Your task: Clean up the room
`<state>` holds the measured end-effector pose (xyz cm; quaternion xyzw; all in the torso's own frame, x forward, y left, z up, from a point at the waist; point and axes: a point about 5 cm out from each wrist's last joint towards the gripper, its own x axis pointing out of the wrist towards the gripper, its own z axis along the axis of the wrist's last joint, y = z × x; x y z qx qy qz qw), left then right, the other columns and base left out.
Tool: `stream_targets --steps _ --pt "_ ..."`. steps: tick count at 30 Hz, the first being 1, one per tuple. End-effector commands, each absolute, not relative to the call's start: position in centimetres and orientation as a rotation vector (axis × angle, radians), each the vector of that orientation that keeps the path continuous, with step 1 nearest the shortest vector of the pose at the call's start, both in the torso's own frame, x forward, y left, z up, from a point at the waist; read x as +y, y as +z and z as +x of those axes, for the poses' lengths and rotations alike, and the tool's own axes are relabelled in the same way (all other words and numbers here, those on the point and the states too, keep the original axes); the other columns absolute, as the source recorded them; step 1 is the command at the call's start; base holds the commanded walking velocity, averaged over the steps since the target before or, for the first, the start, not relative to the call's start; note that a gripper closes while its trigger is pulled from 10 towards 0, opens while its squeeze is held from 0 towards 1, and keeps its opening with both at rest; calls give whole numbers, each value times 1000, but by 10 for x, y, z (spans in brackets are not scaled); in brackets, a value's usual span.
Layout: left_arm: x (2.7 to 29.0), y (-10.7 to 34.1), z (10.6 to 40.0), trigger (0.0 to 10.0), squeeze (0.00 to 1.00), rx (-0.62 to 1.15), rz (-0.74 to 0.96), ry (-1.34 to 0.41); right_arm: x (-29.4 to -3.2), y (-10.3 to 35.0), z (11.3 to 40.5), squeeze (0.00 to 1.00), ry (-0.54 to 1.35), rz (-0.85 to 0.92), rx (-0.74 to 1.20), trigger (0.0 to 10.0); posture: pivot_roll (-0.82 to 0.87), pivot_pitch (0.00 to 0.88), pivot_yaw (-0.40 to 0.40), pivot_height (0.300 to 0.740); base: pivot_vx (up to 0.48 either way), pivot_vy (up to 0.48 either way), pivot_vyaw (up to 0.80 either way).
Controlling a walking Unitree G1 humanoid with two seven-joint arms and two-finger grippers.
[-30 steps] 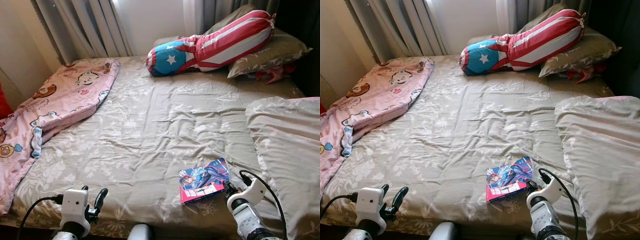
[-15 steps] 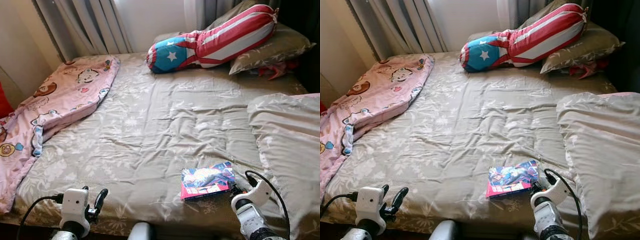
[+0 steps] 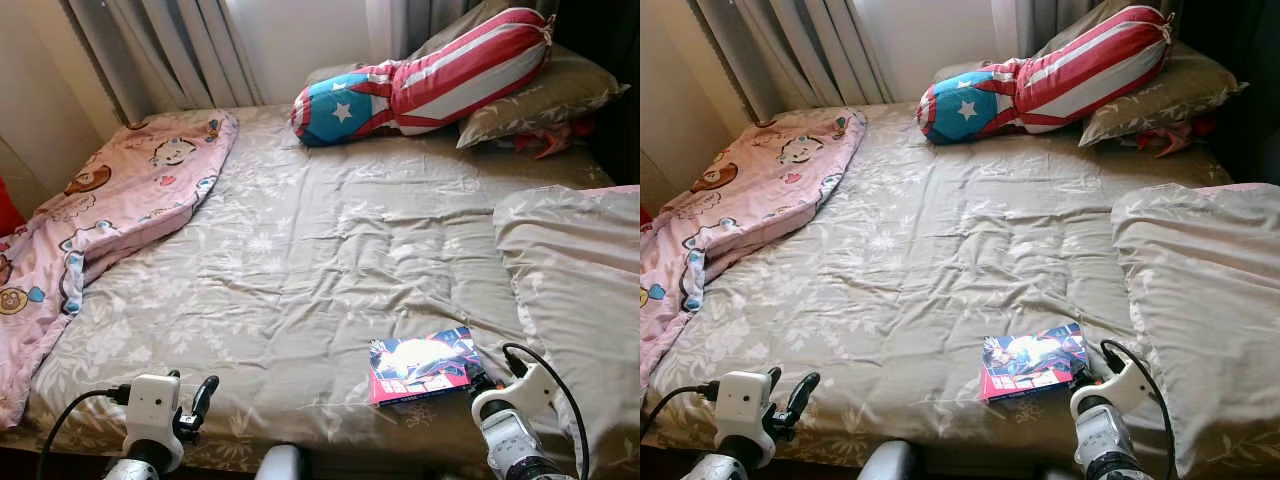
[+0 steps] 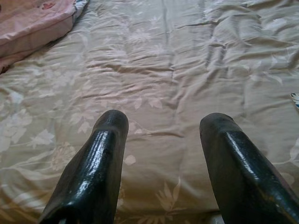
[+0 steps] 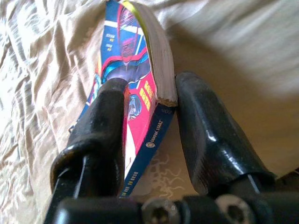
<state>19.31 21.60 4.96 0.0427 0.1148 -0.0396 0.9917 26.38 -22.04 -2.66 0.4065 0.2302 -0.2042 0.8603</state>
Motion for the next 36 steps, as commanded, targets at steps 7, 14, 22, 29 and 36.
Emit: stream_targets --steps 7,14,22,29,36 --pt "219 50 192 10000 0 246 100 -75 -225 -25 265 357 -470 822 477 10000 176 76 131 644 0 0 0" --pt "217 47 195 10000 0 254 95 -81 -227 -24 264 0 -492 832 441 10000 164 68 133 644 0 0 0" --pt "216 23 211 10000 0 313 38 -39 -219 -25 259 0 -333 615 421 10000 103 10 114 644 0 0 0" --pt "206 -2 229 10000 0 386 -20 -9 -206 -41 236 0 -175 412 498 10000 56 0 93 669 0 0 0" --pt "199 -34 231 10000 0 540 -26 17 -194 -66 203 0 -180 388 639 10000 12 0 70 709 0 0 0"
